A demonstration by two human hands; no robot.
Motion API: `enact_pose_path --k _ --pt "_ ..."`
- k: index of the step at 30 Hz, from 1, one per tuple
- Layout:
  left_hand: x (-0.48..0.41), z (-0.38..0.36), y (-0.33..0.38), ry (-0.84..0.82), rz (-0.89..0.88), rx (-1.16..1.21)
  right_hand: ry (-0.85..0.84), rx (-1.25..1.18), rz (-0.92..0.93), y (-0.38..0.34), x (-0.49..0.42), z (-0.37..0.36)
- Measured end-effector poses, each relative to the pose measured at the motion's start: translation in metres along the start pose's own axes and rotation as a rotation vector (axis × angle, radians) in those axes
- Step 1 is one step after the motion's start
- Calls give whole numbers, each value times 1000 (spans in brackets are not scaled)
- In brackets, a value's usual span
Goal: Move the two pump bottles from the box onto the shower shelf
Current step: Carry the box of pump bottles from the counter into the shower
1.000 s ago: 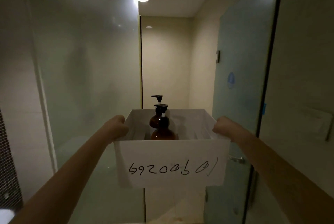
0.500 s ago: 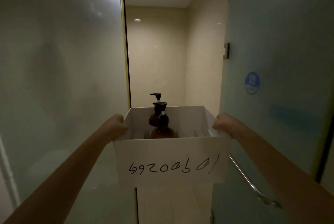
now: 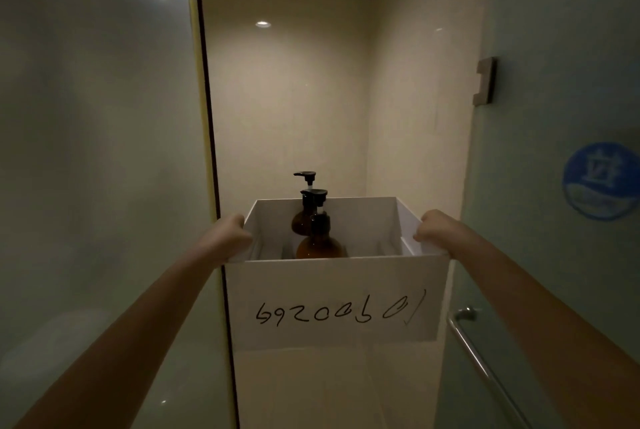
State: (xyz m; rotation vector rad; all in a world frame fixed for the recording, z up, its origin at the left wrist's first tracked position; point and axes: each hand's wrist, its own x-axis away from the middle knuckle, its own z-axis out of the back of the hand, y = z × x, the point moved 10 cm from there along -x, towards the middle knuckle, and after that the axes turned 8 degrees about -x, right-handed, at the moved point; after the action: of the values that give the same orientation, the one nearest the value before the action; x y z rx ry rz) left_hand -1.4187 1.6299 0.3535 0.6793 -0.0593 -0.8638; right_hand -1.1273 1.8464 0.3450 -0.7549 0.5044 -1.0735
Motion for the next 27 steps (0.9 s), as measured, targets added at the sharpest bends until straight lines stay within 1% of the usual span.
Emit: enact_pose_path --k 6,11,18,21,27 --pt "-87 -33 5 9 2 0 13 12 -25 3 -92 -12" --pt "-162 -69 5 -8 -37 2 19 30 -42 6 -164 -29" --pt "-259 -97 5 18 -68 -92 70 78 -83 7 -256 -50" --pt "-298 -112 5 13 -77 -125 60 72 -100 9 -296 -59" --pt "-360 -129 -4 63 -42 -165 19 49 -42 1 -380 -79"
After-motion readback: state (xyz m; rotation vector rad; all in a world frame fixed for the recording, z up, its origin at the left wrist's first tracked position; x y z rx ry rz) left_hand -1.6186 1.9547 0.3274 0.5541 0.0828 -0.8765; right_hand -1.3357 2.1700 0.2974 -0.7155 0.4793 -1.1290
